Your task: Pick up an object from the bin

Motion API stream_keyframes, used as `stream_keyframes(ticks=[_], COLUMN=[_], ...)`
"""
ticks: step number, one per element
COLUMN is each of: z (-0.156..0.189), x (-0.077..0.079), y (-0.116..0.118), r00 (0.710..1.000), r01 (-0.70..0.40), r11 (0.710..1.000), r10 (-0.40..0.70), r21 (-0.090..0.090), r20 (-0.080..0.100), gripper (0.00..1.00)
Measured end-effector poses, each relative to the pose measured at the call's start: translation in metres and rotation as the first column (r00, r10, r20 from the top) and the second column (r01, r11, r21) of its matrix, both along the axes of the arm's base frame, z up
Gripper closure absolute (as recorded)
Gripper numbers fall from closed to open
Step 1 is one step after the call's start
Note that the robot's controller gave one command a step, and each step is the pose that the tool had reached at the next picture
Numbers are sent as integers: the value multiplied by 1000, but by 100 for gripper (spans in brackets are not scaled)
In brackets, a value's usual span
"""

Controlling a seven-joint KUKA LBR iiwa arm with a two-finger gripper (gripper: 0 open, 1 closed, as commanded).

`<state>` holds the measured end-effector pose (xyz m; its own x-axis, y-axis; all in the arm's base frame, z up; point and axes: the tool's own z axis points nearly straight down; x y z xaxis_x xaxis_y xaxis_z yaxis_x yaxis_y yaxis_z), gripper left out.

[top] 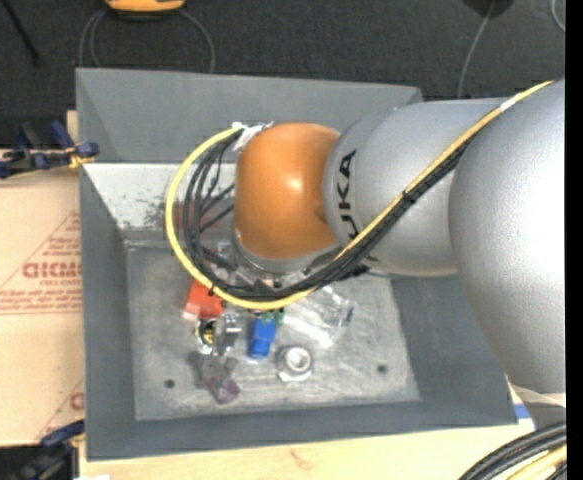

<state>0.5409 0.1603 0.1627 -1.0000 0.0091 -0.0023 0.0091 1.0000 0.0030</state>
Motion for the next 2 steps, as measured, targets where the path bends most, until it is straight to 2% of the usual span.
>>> stream_keyframes(ticks=[1, 2], z=[-89, -85], x=[26, 28], y=[-74, -72], r00=[997, 997], r01=[-76, -78], r11=[997, 997], r10=[76, 78], r21=[3, 2], r20=[6, 13], gripper=[0, 100])
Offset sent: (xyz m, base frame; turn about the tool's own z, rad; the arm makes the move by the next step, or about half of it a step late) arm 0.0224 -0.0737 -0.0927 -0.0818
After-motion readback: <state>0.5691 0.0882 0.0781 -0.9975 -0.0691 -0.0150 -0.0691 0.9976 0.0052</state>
